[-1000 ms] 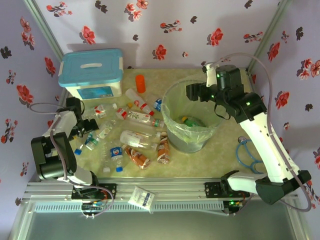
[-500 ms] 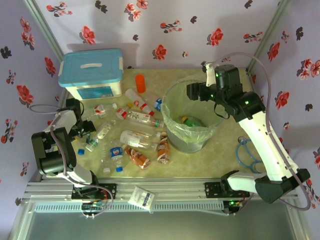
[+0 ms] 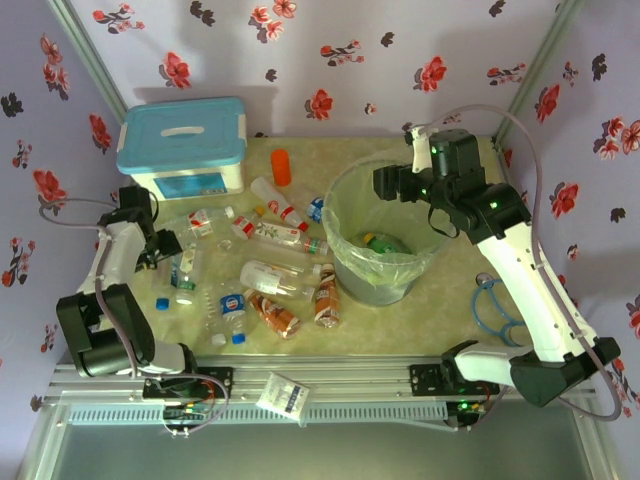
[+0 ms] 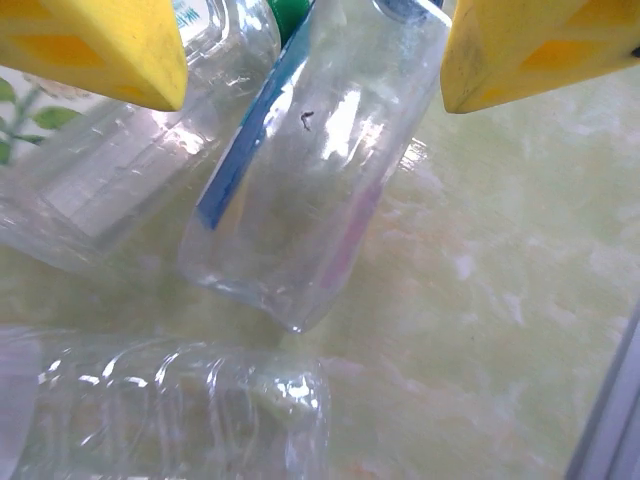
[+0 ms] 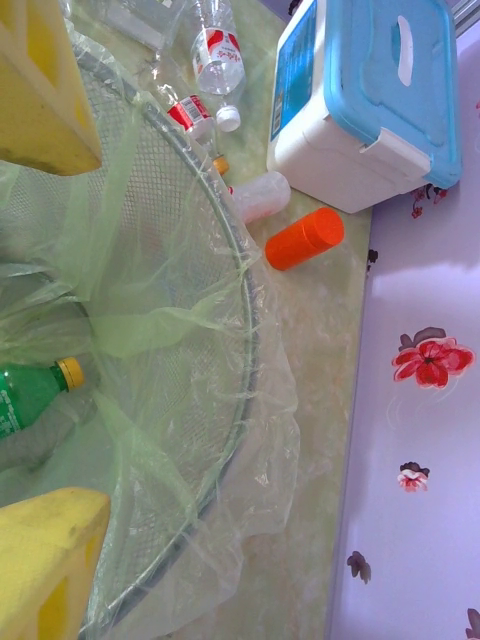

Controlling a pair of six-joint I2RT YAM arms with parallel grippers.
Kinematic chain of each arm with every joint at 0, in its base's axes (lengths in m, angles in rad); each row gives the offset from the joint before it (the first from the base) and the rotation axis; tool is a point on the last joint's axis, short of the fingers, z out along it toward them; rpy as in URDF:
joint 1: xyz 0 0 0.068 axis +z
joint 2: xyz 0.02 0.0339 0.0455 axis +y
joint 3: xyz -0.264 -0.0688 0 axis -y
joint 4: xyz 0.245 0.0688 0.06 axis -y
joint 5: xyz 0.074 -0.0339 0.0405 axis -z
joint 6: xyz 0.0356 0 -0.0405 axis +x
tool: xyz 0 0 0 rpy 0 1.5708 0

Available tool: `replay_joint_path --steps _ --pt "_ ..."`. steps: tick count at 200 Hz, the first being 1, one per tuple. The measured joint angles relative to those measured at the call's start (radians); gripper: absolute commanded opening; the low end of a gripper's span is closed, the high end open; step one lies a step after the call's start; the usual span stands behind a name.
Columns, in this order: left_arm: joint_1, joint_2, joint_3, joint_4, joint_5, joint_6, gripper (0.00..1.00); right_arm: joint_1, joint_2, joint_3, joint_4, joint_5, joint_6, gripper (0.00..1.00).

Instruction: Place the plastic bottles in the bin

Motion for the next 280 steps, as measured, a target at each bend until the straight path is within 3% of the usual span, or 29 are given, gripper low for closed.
replay_joint_path --steps 109,151,211,280 --pt "0.044 0.117 -0.05 0.086 0.035 -0.008 0.88 -0.002 0.0 -0.008 0.002 0.022 -0.008 0.82" --pt "0.047 0.191 -0.061 0.121 0.049 -0.022 0.82 -0.005 0.0 -0.025 -0.001 0.026 -0.014 0.82" --pt "0.047 0.19 -0.07 0.118 0.047 -0.021 0.64 -0.007 0.0 -0.026 0.0 0.026 -0.016 0.82" --pt "0.047 0.029 -0.007 0.026 0.033 -0.02 0.57 -0.006 0.0 -0.024 0.0 0.026 -0.016 0.82"
